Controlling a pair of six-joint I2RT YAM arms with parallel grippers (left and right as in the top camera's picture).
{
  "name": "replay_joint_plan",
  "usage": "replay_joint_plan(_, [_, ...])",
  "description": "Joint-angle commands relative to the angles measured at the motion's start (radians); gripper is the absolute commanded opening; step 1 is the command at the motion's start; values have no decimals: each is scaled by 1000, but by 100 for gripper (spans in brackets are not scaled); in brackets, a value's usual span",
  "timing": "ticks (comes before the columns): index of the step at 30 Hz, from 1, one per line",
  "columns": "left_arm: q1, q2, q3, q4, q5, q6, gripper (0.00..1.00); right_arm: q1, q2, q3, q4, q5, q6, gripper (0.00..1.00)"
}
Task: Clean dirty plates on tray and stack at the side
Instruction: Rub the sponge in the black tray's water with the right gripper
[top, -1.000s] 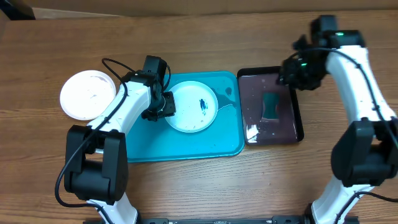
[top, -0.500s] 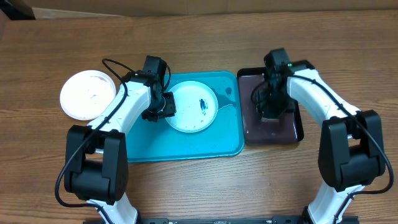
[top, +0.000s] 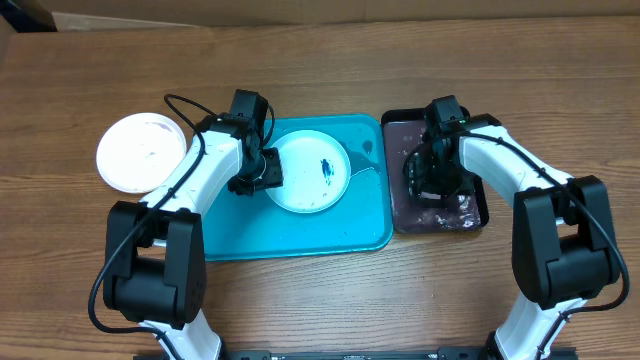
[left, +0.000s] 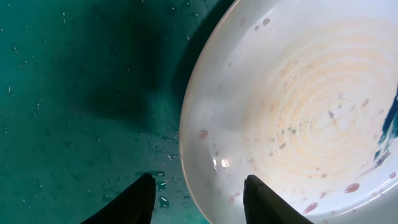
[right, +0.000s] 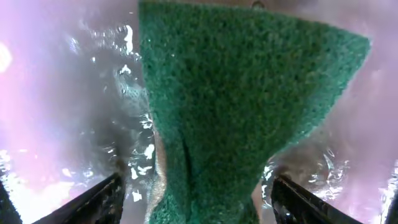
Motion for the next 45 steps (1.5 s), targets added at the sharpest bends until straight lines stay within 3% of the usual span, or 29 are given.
replay_joint_plan(1, [-6, 15, 13, -4, 7, -7, 48, -3, -18, 13, 14, 8, -22, 77])
replay_joint_plan(4, [-6, 15, 13, -7, 7, -7, 48, -4, -18, 37, 39, 14, -22, 75])
replay_joint_plan(6, [-7, 15, 13, -7, 8, -8, 48, -4, -18, 42, 58, 13, -22, 55])
replay_joint_plan(7, [-7, 15, 13, -7, 8, -8, 49, -4, -18, 42, 66, 14, -22, 36])
replay_joint_plan(11, [-7, 15, 13, -13, 8, -8, 49, -4, -18, 39, 72, 14, -22, 13])
replay_joint_plan(13, [-7, 15, 13, -14, 8, -7, 50, -4, -17, 39, 79, 14, -22, 19])
replay_joint_plan(14, [-7, 15, 13, -14, 8, -7, 50, -4, -17, 39, 84, 13, -21, 59])
replay_joint_plan(15, [-7, 15, 13, -13, 8, -7, 50, -4, -17, 39, 91, 13, -21, 76])
replay_joint_plan(17, [-7, 15, 13, -13, 8, -7, 50, -4, -17, 39, 113, 13, -22, 84])
replay_joint_plan(25, [-7, 15, 13, -14, 8, -7, 51, -4, -17, 39, 212, 40, -18, 83])
replay_joint_plan(26, [-7, 15, 13, -14, 8, -7, 51, -4, -17, 37, 214, 40, -18, 76])
replay_joint_plan(27, [-7, 15, 13, -14, 8, -7, 51, -4, -17, 33, 217, 40, -18, 51])
replay_joint_plan(28, [-7, 15, 13, -14, 8, -7, 51, -4, -17, 29, 218, 40, -18, 18])
replay_joint_plan(29, [-7, 15, 13, -14, 8, -7, 51, -4, -17, 25, 218, 40, -18, 11])
replay_joint_plan(30, [-7, 15, 13, -14, 8, -7, 51, -4, -17, 22, 217, 40, -18, 10])
replay_joint_plan(31, [-7, 15, 13, -14, 8, -7, 51, -4, -17, 22, 215, 40, -18, 16])
replay_joint_plan(33, [-6, 15, 13, -14, 8, -7, 51, -4, -18, 23, 225, 40, -18, 52])
replay_joint_plan(34, [-7, 15, 13, -14, 7, -7, 51, -6, -18, 23, 237, 40, -18, 61])
replay_joint_plan(36, [-7, 15, 13, -14, 7, -7, 52, -11, -18, 24, 267, 40, -18, 67])
replay_joint_plan(40, [-7, 15, 13, -14, 8, -7, 52, -18, -17, 24, 315, 40, -17, 67])
replay_joint_plan(41, [-7, 15, 13, -14, 8, -7, 52, -18, -17, 24, 322, 40, -18, 64])
replay_joint_plan(43, [-7, 15, 13, -14, 7, -7, 52, -18, -17, 24, 327, 40, -18, 11])
replay_joint_plan(45, [-7, 15, 13, -14, 7, -7, 51, -18, -18, 24, 335, 40, -18, 7])
